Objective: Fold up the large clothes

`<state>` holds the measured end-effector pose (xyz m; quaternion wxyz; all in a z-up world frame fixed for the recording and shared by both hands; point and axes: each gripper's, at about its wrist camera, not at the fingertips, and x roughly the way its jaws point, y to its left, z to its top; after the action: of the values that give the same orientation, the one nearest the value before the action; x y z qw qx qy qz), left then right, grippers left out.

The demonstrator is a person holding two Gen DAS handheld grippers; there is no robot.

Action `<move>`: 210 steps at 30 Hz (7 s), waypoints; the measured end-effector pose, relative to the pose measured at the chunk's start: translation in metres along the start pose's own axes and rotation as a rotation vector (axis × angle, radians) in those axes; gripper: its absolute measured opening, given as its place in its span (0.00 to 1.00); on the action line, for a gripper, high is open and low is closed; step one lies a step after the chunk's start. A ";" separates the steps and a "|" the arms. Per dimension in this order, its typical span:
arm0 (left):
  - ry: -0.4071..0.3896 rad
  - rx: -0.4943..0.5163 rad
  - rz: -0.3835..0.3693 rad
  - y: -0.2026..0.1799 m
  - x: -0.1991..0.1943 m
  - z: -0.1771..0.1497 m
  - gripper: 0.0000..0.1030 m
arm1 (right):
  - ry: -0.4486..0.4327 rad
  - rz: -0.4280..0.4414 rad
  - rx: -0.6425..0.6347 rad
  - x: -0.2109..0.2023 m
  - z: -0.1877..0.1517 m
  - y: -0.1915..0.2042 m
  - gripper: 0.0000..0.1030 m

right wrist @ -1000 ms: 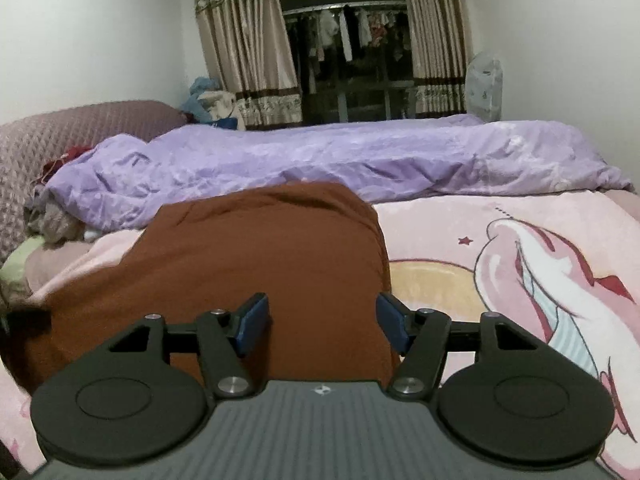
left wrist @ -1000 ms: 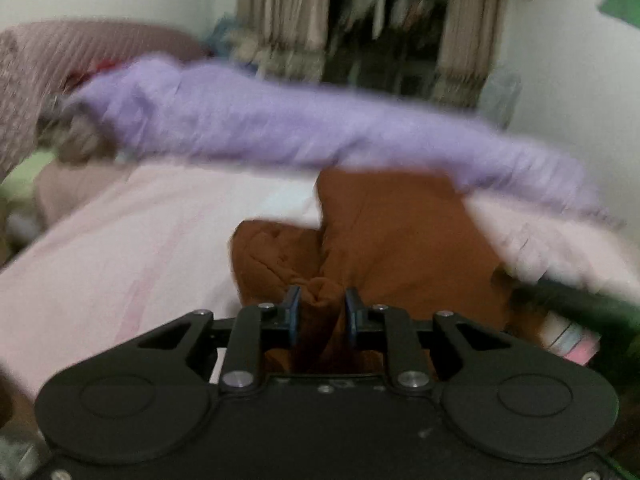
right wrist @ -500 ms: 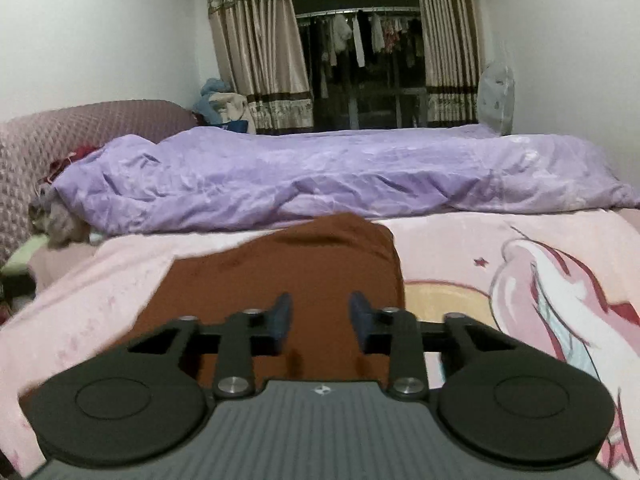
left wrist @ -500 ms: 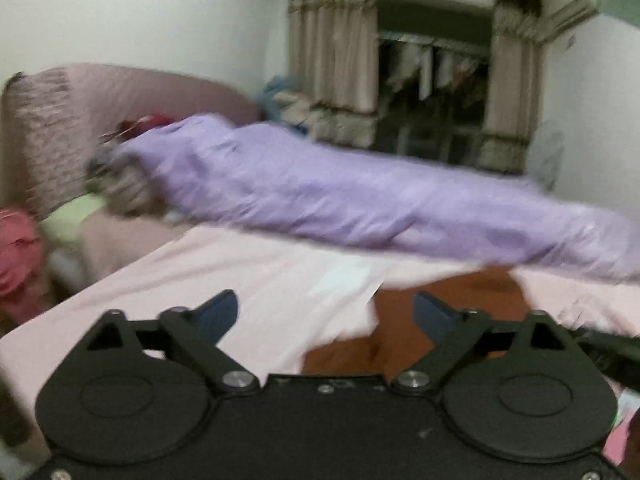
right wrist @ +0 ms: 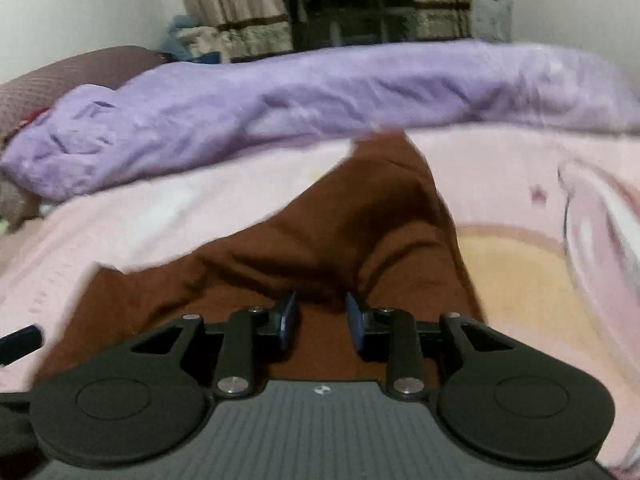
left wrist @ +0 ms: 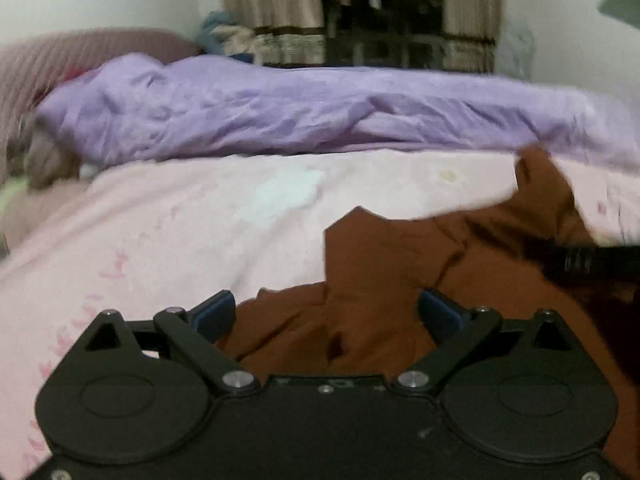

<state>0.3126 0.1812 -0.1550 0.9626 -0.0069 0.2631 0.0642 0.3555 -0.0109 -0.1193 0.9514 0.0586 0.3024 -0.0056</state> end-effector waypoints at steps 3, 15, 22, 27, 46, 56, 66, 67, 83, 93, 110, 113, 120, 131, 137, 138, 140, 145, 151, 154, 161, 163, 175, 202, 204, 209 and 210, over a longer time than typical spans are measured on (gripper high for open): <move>-0.010 0.011 0.019 -0.002 -0.003 -0.002 1.00 | 0.001 0.013 0.008 -0.004 0.003 -0.001 0.33; -0.052 0.093 0.031 -0.003 -0.043 0.085 1.00 | -0.111 0.051 -0.003 -0.062 0.061 -0.004 0.56; -0.032 0.109 -0.013 -0.022 0.017 0.097 1.00 | -0.087 -0.033 -0.047 -0.008 0.080 -0.003 0.56; 0.178 0.072 0.000 -0.032 0.090 0.054 1.00 | 0.093 -0.027 0.048 0.056 0.046 -0.021 0.60; 0.020 0.051 -0.033 -0.015 -0.015 0.077 1.00 | -0.077 0.020 0.038 -0.053 0.043 -0.011 0.57; 0.151 -0.089 -0.046 -0.009 0.031 0.026 1.00 | 0.045 -0.059 0.021 0.004 0.016 -0.012 0.66; 0.031 0.007 0.028 -0.011 -0.049 0.054 1.00 | 0.032 -0.065 0.035 -0.058 0.027 -0.014 0.75; 0.019 0.007 0.006 -0.010 -0.063 0.054 1.00 | 0.025 -0.050 0.035 -0.066 0.026 -0.016 0.75; 0.001 0.014 0.060 -0.014 -0.045 -0.026 1.00 | -0.017 -0.030 0.036 -0.055 -0.027 -0.025 0.97; 0.072 0.009 0.056 -0.003 -0.088 0.014 1.00 | -0.051 0.051 -0.003 -0.104 -0.017 -0.029 0.59; 0.160 0.075 -0.036 -0.007 -0.086 -0.022 1.00 | 0.018 0.020 -0.204 -0.131 -0.050 0.013 0.56; 0.133 0.102 -0.015 -0.008 -0.113 -0.014 1.00 | 0.042 0.033 -0.192 -0.149 -0.044 0.011 0.58; 0.151 0.157 0.024 -0.008 -0.111 -0.020 1.00 | 0.090 0.081 -0.167 -0.159 -0.052 0.005 0.58; 0.134 0.192 0.051 -0.009 -0.126 -0.019 1.00 | 0.072 0.044 -0.222 -0.167 -0.061 0.011 0.58; 0.113 0.175 0.088 0.005 -0.149 -0.014 1.00 | 0.100 0.079 -0.200 -0.186 -0.060 -0.003 0.55; 0.128 0.165 0.085 0.006 -0.143 -0.019 1.00 | 0.113 0.075 -0.199 -0.182 -0.063 -0.006 0.55; 0.199 0.143 0.050 0.010 -0.124 -0.033 1.00 | 0.134 0.074 -0.189 -0.168 -0.072 -0.011 0.56; 0.240 0.061 0.004 0.011 -0.101 -0.042 1.00 | 0.113 0.044 -0.203 -0.156 -0.084 -0.006 0.61; 0.137 0.139 0.059 0.015 -0.139 -0.006 1.00 | 0.122 0.081 -0.161 -0.177 -0.065 -0.015 0.58; 0.095 0.045 0.082 0.035 -0.145 0.007 1.00 | 0.084 0.078 -0.134 -0.188 -0.053 -0.023 0.58; 0.227 0.156 0.186 0.025 -0.090 -0.027 1.00 | 0.167 0.080 -0.072 -0.144 -0.063 -0.043 0.65; 0.189 0.187 0.213 0.019 -0.101 -0.024 1.00 | 0.163 0.082 -0.076 -0.147 -0.062 -0.043 0.65; 0.132 -0.075 -0.021 0.052 -0.116 0.030 1.00 | 0.049 0.086 -0.134 -0.167 -0.027 -0.032 0.55; 0.089 -0.018 -0.063 0.013 -0.030 0.028 1.00 | -0.081 0.016 -0.176 -0.074 -0.017 0.007 0.44; 0.091 0.005 -0.078 0.020 -0.037 0.022 1.00 | -0.094 -0.043 -0.171 -0.076 -0.016 -0.001 0.54; 0.116 -0.034 -0.096 0.043 -0.050 0.032 1.00 | -0.044 0.044 -0.044 -0.077 -0.006 -0.037 0.68; 0.117 -0.042 -0.096 0.048 -0.052 0.035 1.00 | -0.039 0.070 -0.041 -0.080 -0.004 -0.042 0.75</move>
<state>0.2800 0.2247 -0.0973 0.9471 -0.0434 0.3170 0.0232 0.2857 -0.0537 -0.0811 0.9577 0.0495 0.2816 0.0331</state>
